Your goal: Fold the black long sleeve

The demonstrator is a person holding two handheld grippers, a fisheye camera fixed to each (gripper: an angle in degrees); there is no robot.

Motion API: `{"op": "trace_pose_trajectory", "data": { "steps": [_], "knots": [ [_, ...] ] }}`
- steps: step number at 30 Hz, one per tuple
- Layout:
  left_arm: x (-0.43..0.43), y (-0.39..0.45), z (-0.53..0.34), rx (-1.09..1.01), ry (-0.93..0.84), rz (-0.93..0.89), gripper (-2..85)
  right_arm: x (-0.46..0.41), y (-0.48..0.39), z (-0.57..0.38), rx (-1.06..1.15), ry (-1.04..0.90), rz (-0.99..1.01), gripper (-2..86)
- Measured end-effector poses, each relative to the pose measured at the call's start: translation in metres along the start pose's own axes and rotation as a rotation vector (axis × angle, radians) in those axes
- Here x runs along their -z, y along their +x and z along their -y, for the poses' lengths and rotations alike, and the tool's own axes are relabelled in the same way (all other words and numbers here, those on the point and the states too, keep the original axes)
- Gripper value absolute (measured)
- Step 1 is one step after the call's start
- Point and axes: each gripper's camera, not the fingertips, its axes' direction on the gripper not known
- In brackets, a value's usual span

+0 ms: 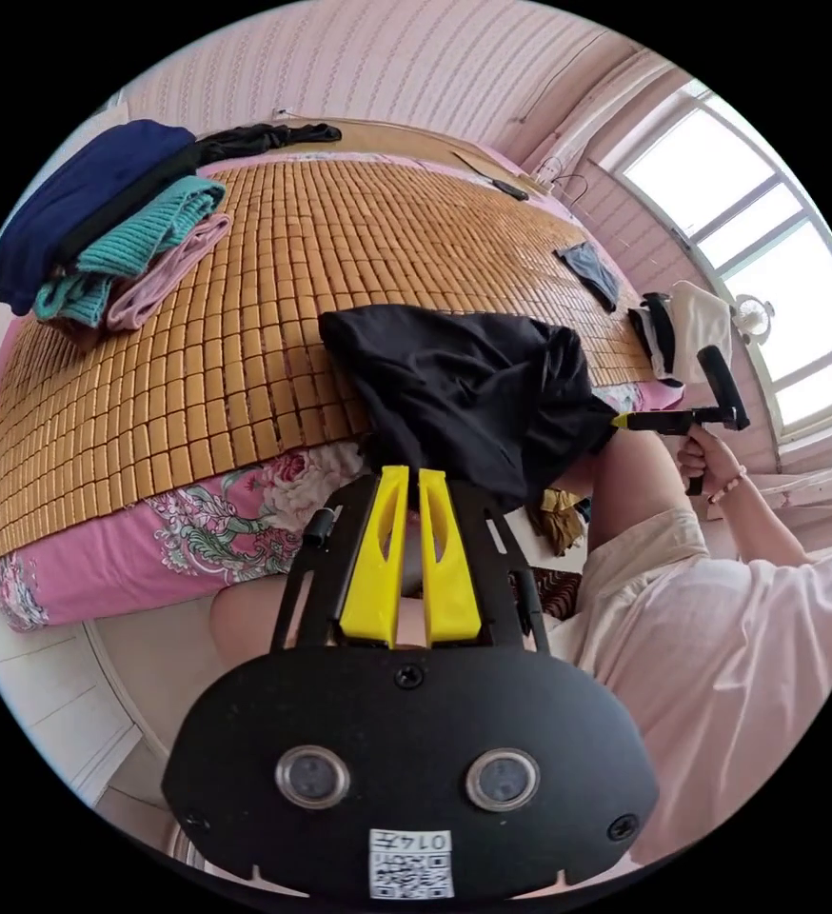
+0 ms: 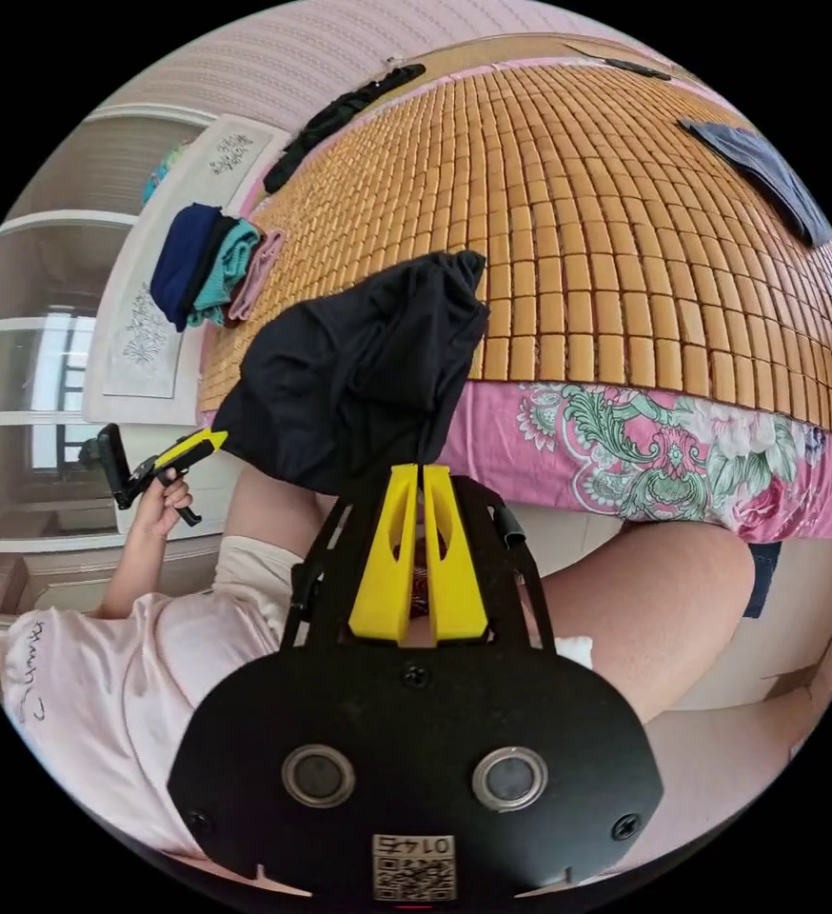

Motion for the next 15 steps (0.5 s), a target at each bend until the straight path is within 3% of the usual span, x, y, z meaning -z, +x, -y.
{"op": "trace_pose_trajectory", "data": {
  "steps": [2,15],
  "knots": [
    [0.027,0.009,-0.011,-0.021,0.070,-0.057,-0.7,0.046,-0.006,-0.022,0.033,0.095,0.121,0.1],
    [0.186,0.054,-0.105,-0.072,0.565,-0.364,-0.9,0.218,-0.067,-0.169,0.135,0.757,0.371,0.1]
  ]
}}
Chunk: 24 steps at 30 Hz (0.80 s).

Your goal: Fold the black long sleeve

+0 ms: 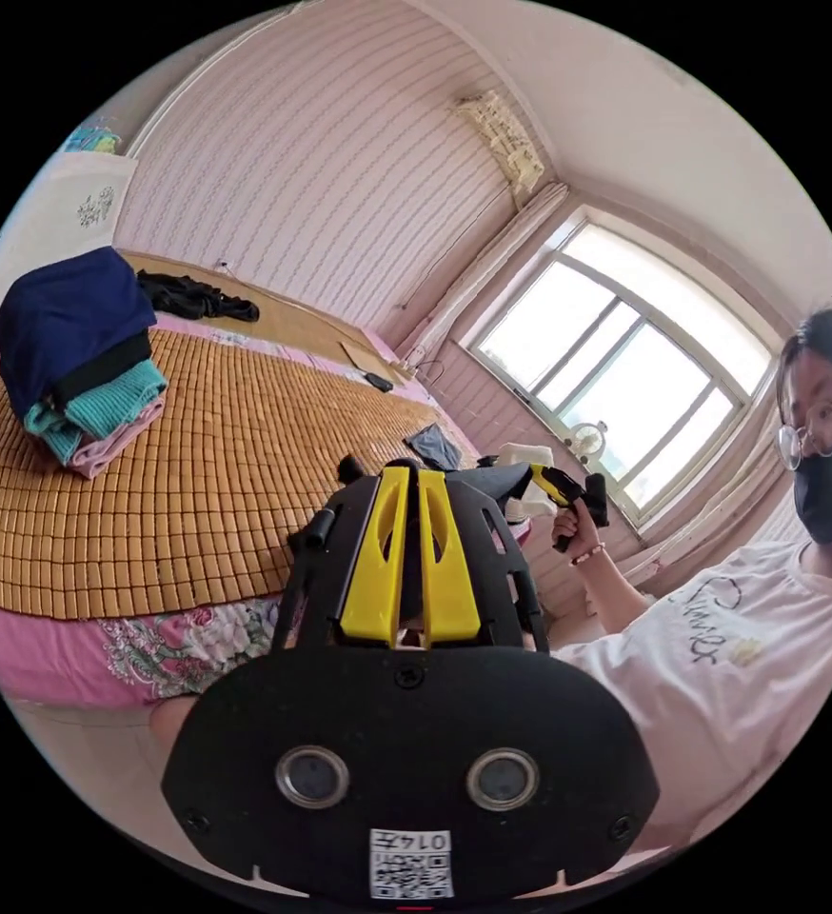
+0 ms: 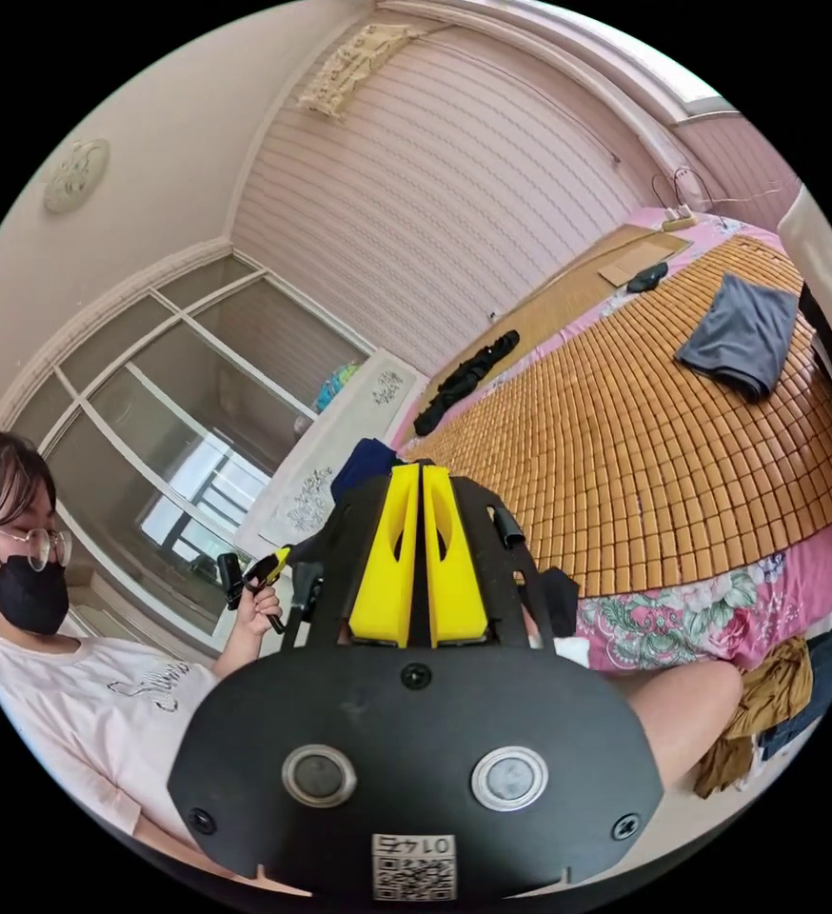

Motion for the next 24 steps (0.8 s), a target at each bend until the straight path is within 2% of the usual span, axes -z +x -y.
{"op": "trace_pose_trajectory", "data": {
  "steps": [4,9,19,24],
  "knots": [
    [0.028,0.047,0.004,-0.114,0.032,0.072,-0.9,0.031,-0.060,0.003,0.104,0.039,0.032,0.1],
    [0.102,0.126,0.016,-0.271,0.220,0.049,-0.9,0.091,-0.151,0.013,0.281,0.147,0.168,0.1],
    [0.236,0.282,0.002,-0.580,0.502,0.036,-0.9,0.229,-0.400,-0.023,0.771,0.364,0.155,0.0],
    [0.293,0.354,0.004,-0.717,0.606,0.142,-1.0,0.272,-0.508,-0.042,0.962,0.432,0.147,-0.1]
  ]
}}
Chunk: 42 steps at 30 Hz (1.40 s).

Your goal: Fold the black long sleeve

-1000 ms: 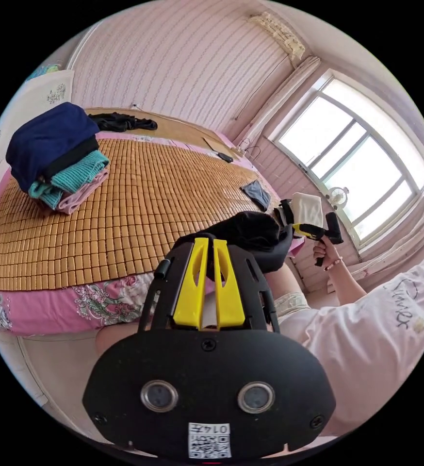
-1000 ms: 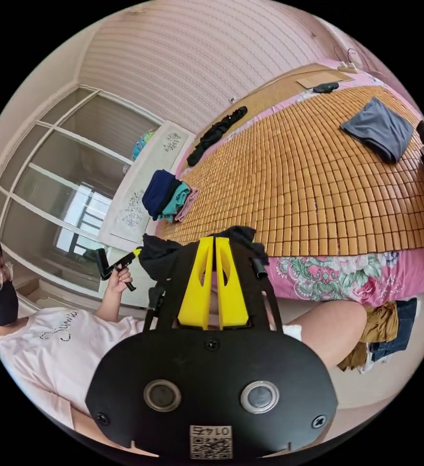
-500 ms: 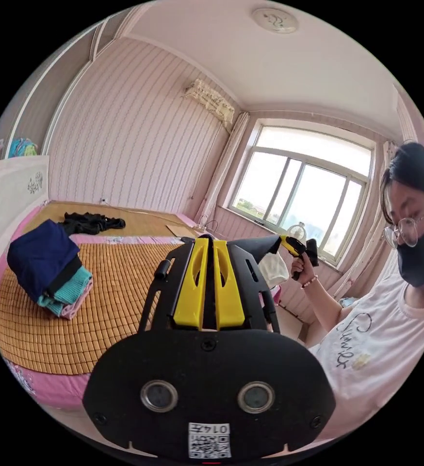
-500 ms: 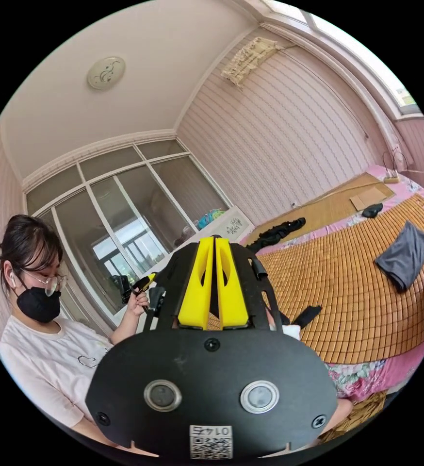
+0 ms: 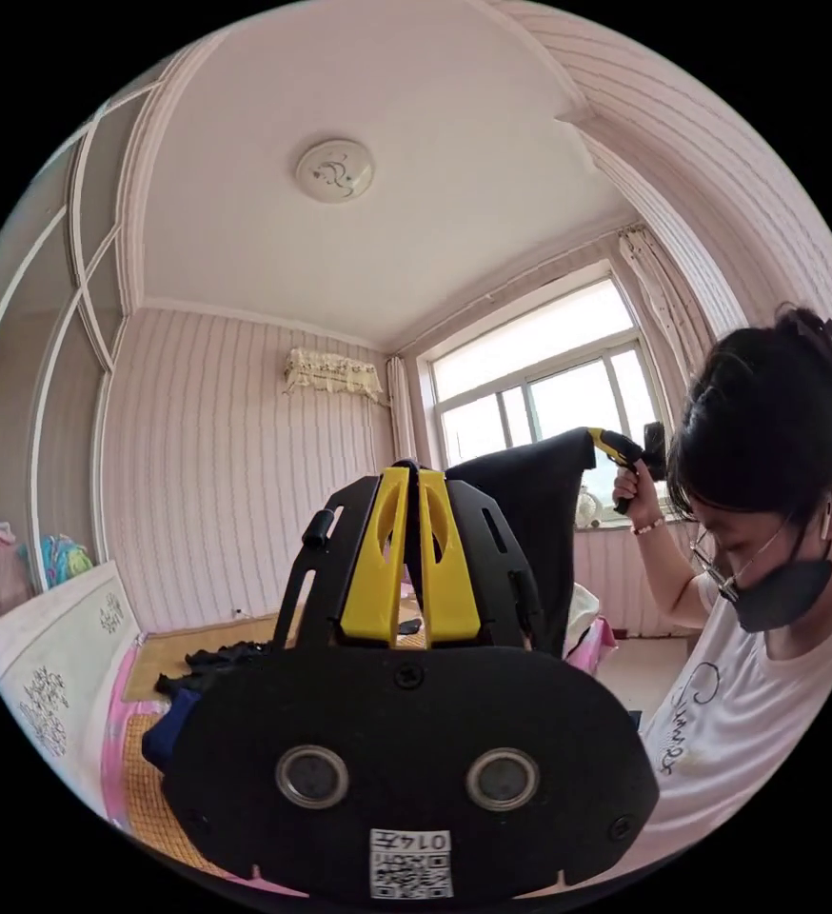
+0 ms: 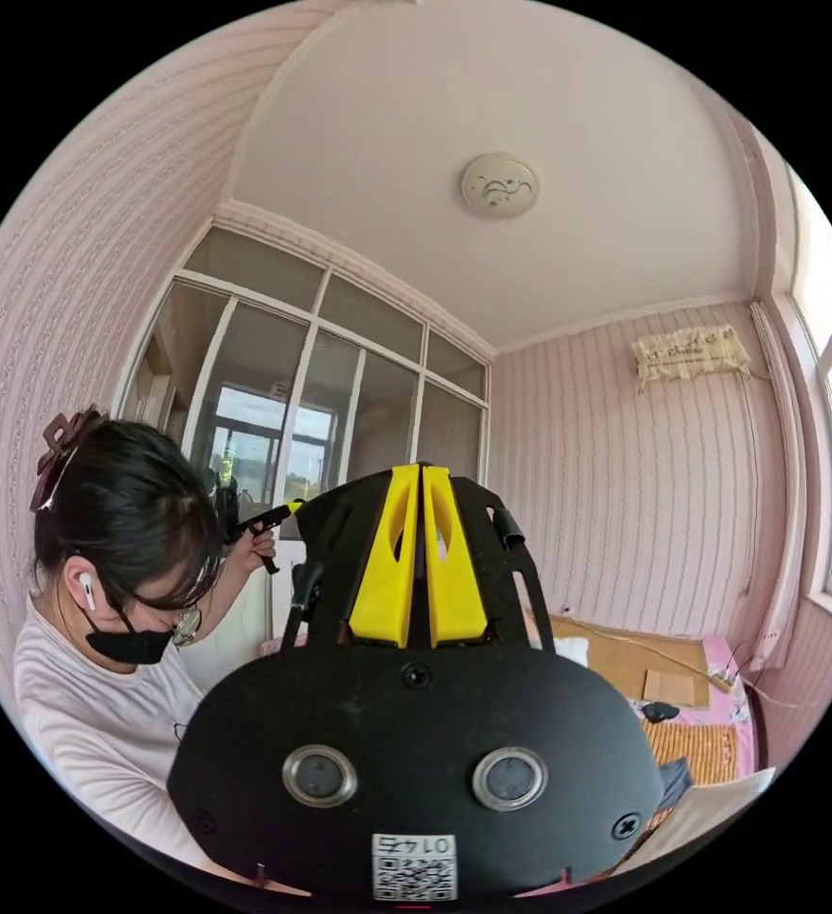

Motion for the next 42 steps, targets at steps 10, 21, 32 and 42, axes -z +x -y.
{"op": "trace_pose_trajectory", "data": {
  "steps": [10,21,32,42],
  "knots": [
    [0.002,0.029,0.069,-0.086,0.122,0.081,-0.9,-0.054,-0.025,0.083,0.123,-0.053,-0.108,-0.4],
    [-0.276,-0.103,-0.121,0.233,-0.616,0.260,-1.0,-0.291,0.253,-0.138,-0.506,-0.732,-0.234,-0.4],
    [-0.366,-0.157,-0.023,0.167,-0.267,0.320,-1.0,-0.345,0.320,-0.051,-0.291,-0.363,-0.291,-0.4],
    [-0.433,-0.228,-0.386,0.529,-0.924,0.264,-0.9,-0.410,0.403,-0.393,-0.541,-0.962,-0.234,-0.3]
  ]
}}
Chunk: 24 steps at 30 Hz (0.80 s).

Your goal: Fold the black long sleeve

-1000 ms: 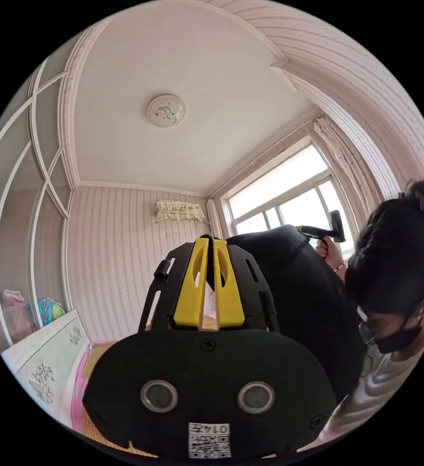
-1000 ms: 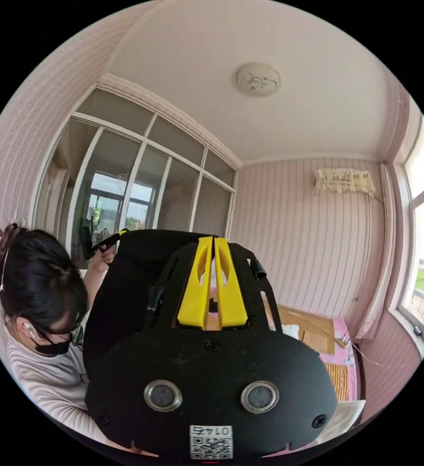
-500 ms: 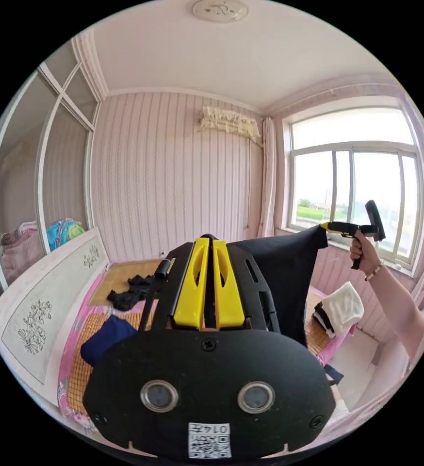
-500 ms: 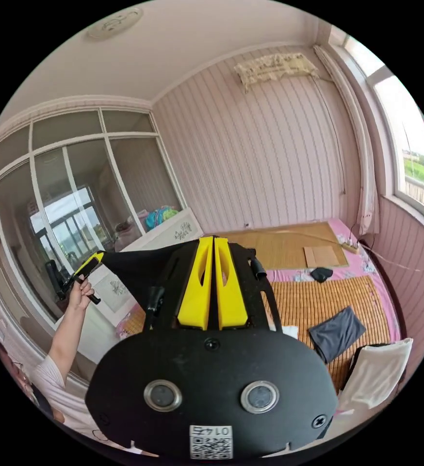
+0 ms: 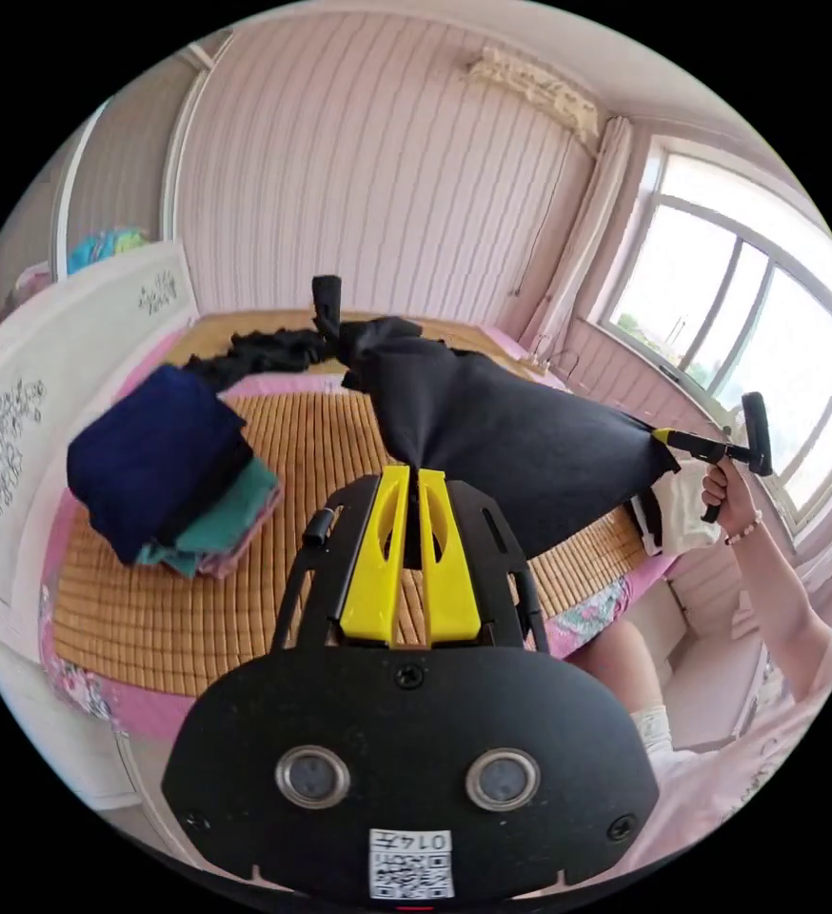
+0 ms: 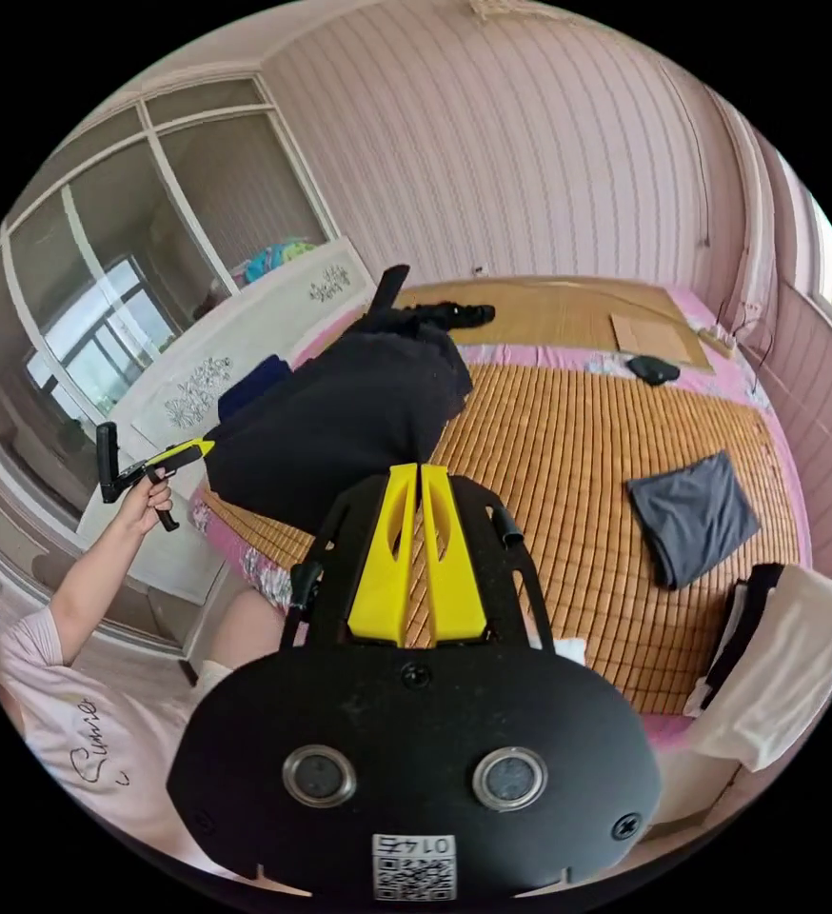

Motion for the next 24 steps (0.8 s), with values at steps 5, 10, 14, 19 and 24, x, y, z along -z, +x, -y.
{"op": "trace_pose_trajectory", "data": {
  "steps": [5,10,14,19,24],
  "knots": [
    [-0.114,-0.051,-0.093,0.178,-0.271,0.006,-0.8,-0.154,0.064,-0.095,-0.186,-0.342,0.067,-0.2],
    [-0.156,-0.074,-0.136,0.233,-0.418,-0.016,-0.7,-0.204,0.090,-0.148,-0.274,-0.489,0.110,0.0],
    [-0.157,-0.083,-0.132,0.187,-0.413,-0.049,0.3,-0.205,0.108,-0.157,-0.309,-0.489,0.127,0.2],
    [-0.165,-0.099,-0.119,0.161,-0.404,-0.046,4.9,-0.208,0.124,-0.150,-0.299,-0.531,0.044,1.0],
    [-0.159,-0.123,-0.091,0.126,-0.285,-0.044,6.2,-0.191,0.146,-0.123,-0.267,-0.464,-0.034,6.6]
  ]
}}
